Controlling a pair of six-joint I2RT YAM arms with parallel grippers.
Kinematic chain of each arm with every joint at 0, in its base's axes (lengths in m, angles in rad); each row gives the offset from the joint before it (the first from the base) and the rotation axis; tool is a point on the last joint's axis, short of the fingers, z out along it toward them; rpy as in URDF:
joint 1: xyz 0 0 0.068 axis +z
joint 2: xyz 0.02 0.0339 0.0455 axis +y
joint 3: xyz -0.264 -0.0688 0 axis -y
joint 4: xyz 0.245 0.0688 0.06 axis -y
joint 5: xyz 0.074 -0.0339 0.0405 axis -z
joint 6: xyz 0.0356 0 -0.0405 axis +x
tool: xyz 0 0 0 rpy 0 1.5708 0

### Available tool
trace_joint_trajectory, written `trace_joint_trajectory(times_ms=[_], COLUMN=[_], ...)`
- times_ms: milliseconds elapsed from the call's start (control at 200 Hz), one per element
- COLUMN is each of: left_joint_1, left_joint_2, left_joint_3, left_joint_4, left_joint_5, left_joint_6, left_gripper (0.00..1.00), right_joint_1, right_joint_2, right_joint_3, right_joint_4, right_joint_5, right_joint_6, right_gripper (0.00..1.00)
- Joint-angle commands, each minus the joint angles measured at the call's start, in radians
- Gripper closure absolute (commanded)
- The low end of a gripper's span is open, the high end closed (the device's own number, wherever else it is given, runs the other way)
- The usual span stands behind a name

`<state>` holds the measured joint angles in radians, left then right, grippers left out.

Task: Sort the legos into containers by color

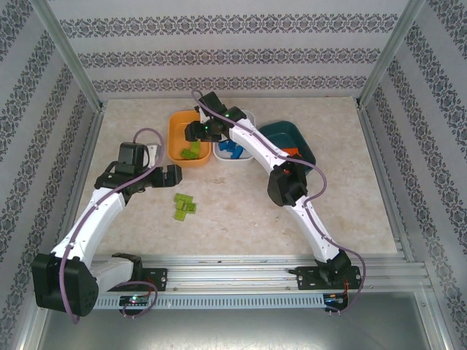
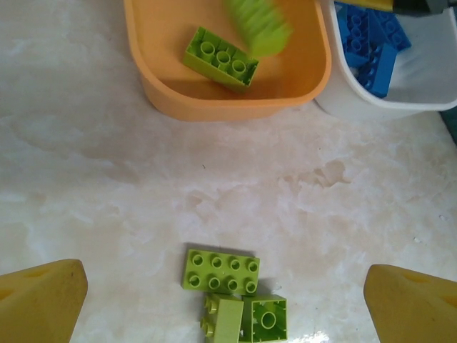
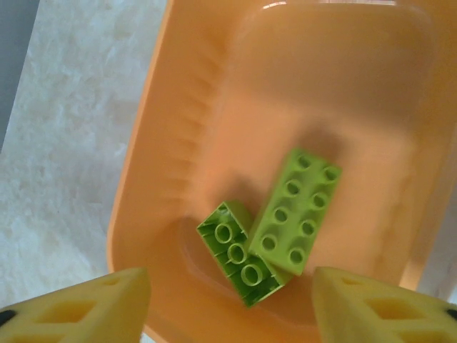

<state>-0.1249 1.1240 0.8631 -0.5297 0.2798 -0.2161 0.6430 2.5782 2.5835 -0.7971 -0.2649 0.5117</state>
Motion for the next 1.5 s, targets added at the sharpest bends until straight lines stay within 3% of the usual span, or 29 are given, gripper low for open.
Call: trace_joint_trajectory(times_ms=[0, 160, 460, 699, 884, 1129, 1284, 1499], left_joint_1=[-0.013, -0.032, -0.112, -0.179, -0.224, -0.312, -0.321, -0.32], left_joint_2=[0.006, 0.018, 0.06, 0.169, 0.223, 0.314, 0.347, 0.372], left_joint_3=[0.008, 0.009, 0.02, 0.049, 0.058, 0.075, 0.083, 0.094], left_joint_4=[-0.03, -0.04, -0.078, -0.145, -0.164, -0.206, -0.24, -0.242], left_joint_5=[-0.022, -0.034, -0.091, -0.152, -0.167, -0.218, -0.286, -0.294], left_joint_6=[0.026, 0.034, 0.044, 0.029, 0.026, 0.026, 0.026, 0.022], left_gripper=[0.01, 0.01, 0.02, 0.08, 0.12, 0.21, 0.23, 0.25], right_joint_1=[-0.011, -0.01, 0.028, 0.06, 0.076, 0.075, 0.08, 0.093], right_joint_2=[-0.033, -0.186, -0.852, -1.12, -1.209, -1.181, -1.152, -1.13], right_joint_3=[0.027, -0.091, -1.117, -1.517, -1.643, -1.647, -1.639, -1.638], right_joint_4=[-0.011, -0.029, 0.377, 0.416, 0.436, 0.458, 0.481, 0.493], right_joint_5=[-0.017, -0.003, 0.096, 0.142, 0.17, 0.161, 0.148, 0.154], right_joint_6=[0.003, -0.031, 0.028, 0.083, 0.104, 0.103, 0.111, 0.113], right_gripper=[0.34, 0.34, 0.31, 0.31, 0.31, 0.31, 0.31, 0.31])
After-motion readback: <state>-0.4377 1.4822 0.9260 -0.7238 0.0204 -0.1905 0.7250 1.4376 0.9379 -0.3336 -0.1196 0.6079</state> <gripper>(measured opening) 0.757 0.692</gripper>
